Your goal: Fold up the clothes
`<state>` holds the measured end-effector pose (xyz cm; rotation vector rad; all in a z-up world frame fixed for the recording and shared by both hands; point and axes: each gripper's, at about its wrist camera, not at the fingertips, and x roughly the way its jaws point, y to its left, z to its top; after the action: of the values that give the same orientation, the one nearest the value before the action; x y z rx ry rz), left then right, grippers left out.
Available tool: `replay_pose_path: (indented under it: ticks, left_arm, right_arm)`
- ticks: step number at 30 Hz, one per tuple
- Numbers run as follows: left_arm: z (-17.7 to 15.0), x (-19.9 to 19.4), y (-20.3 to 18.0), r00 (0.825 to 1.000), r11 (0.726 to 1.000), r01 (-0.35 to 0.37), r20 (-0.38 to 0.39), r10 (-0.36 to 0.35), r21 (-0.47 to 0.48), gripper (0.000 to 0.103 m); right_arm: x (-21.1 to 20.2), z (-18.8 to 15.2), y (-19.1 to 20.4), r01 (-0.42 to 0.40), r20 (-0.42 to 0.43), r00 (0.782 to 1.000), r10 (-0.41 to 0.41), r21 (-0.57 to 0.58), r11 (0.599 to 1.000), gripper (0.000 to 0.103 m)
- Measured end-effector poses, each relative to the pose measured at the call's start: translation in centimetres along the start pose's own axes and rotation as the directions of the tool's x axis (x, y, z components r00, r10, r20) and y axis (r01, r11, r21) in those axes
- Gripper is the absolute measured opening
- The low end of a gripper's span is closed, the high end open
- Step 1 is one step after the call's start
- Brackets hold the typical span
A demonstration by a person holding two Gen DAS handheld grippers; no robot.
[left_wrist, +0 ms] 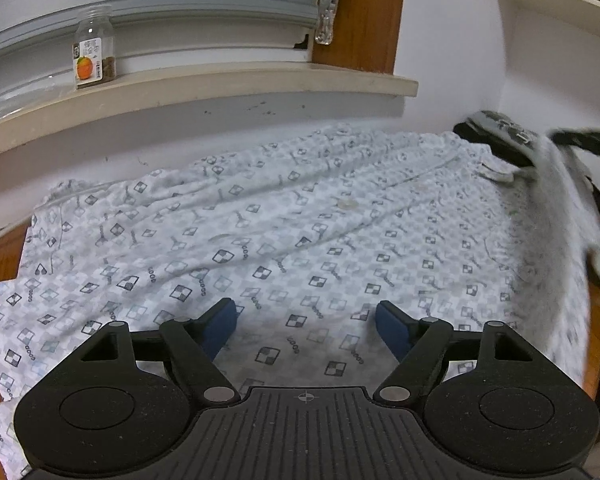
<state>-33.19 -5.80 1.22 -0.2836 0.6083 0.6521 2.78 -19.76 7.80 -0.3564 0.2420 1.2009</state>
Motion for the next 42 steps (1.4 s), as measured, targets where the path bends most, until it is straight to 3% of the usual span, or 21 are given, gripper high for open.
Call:
replay_pose_path:
  ticks: [3,5,6,8,16,21,24,25,26,31,36,40,42]
  left_arm:
    - [0.0,0.1,-0.3,1.000,1.000,-0.007,-0.005,0.007,0.016,0.082]
    - [0.0,0.1,-0.4,1.000,1.000,-0.011,-0.008,0.011,0.024,0.084]
    - [0.0,0.2,-0.5,1.000,0.999,-0.013,-0.009,0.014,0.029,0.084]
    - [0.0,0.2,-0.6,1.000,0.999,-0.018,-0.012,0.018,0.038,0.084]
    - [-0.1,0.3,-0.7,1.000,0.999,-0.016,-0.014,0.017,0.043,0.085]
    - [-0.1,0.3,-0.6,1.000,0.999,-0.014,-0.014,0.015,0.042,0.085]
    - [-0.1,0.3,-0.6,1.000,0.999,-0.015,-0.013,0.015,0.043,0.085]
    - [-0.1,0.3,-0.7,1.000,0.999,-0.015,-0.014,0.015,0.043,0.085]
    - [-0.1,0.3,-0.7,1.000,0.999,-0.015,-0.014,0.016,0.044,0.085]
    - [-0.1,0.3,-0.8,1.000,0.999,-0.020,-0.015,0.020,0.050,0.085]
    - [-0.1,0.3,-0.8,1.000,0.999,-0.018,-0.014,0.019,0.049,0.085]
    - [-0.1,0.3,-0.7,1.000,0.998,-0.019,-0.015,0.019,0.053,0.085]
    - [-0.1,0.4,-0.7,1.000,0.998,-0.019,-0.015,0.020,0.053,0.085]
  right_arm:
    - [3.7,-1.2,0.0,-0.008,-0.119,0.993,0.009,0.009,1.000,0.007]
    - [4.4,-2.6,-0.1,0.004,-0.182,0.983,-0.001,0.016,1.000,0.015]
    - [3.9,-3.2,-0.3,-0.001,-0.189,0.982,0.006,0.031,1.000,0.020]
    - [2.4,-4.3,-0.8,-0.007,-0.191,0.981,0.018,0.059,0.998,0.042]
    - [-5.4,-8.9,-2.2,-0.003,-0.236,0.971,0.039,0.150,0.989,0.057]
    - [-8.0,-10.4,-1.2,-0.037,-0.227,0.971,0.070,0.147,0.989,0.054]
    - [-8.1,-10.3,-0.9,-0.072,-0.208,0.973,0.103,0.151,0.986,0.032]
    - [-8.0,-10.2,-0.8,-0.078,-0.205,0.973,0.108,0.150,0.986,0.014]
    - [-7.9,-10.0,-0.8,-0.084,-0.203,0.973,0.113,0.149,0.985,0.010]
    - [-8.0,-7.7,-0.3,-0.081,-0.145,0.985,0.096,0.105,0.991,0.008]
    - [-7.7,-2.0,-0.1,-0.089,0.008,0.996,0.088,0.058,0.994,0.008]
    - [-5.0,1.3,0.4,-0.062,0.096,0.994,0.060,0.013,0.998,0.008]
    - [-2.6,1.9,0.7,-0.045,0.088,0.995,0.045,0.004,0.999,0.008]
